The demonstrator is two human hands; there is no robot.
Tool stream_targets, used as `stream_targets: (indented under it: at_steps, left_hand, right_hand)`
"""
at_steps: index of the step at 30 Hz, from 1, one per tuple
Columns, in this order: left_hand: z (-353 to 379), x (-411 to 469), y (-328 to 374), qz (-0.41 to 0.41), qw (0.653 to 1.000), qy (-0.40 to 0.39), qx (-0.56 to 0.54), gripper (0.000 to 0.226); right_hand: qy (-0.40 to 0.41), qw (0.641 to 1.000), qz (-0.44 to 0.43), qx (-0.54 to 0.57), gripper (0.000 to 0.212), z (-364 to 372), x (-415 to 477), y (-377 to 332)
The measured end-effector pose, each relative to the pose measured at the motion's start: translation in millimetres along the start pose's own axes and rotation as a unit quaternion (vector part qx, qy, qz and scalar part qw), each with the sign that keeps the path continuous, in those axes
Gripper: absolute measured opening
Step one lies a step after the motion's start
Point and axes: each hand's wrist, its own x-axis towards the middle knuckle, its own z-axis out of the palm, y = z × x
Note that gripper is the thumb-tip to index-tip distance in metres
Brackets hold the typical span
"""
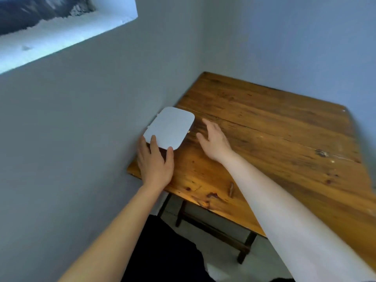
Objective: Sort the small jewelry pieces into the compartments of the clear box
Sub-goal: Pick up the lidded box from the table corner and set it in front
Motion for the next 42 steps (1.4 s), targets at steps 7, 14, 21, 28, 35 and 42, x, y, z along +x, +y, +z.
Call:
stream_targets:
  at_steps: [7, 14, 21, 28, 35, 42]
  left_hand:
    - [14.0, 4.4, -5.0, -0.036, 0.994, 0.032, -0.095, 0.061]
    - [18.1, 12.2, 8.5, -0.048, 0.993, 0.034, -0.1, 0.065]
    - [21.1, 6.7, 49.4, 0.048, 0.993, -0.014, -0.109, 0.084]
    - [45.2, -35.8, 66.7, 0.161, 0.973, -0.124, -0.108, 0.107]
    - [60.2, -50.2, 67.7, 0.207, 0.961, -0.159, -0.091, 0.103]
    - [56.9, -32.9, 57.4, 0.252, 0.952, -0.176, -0.006, 0.113]
  right_hand:
    - [-0.04, 0.994, 0.064, 0.073, 0.066, 18.1, 49.1, -24.4]
    - [-0.06, 0.983, 0.08, 0.156, 0.064, 22.2, 51.7, -14.8]
    - [0.08, 0.978, 0.119, 0.152, 0.079, -27.8, -4.8, 25.1]
    - [0.179, 0.963, 0.134, 0.153, 0.066, -63.1, -92.6, 76.2]
    - [0.224, 0.942, 0.184, 0.167, 0.07, -56.2, -148.4, 99.2]
    - [0.214, 0.961, 0.154, 0.084, 0.077, -40.7, -161.0, 108.3]
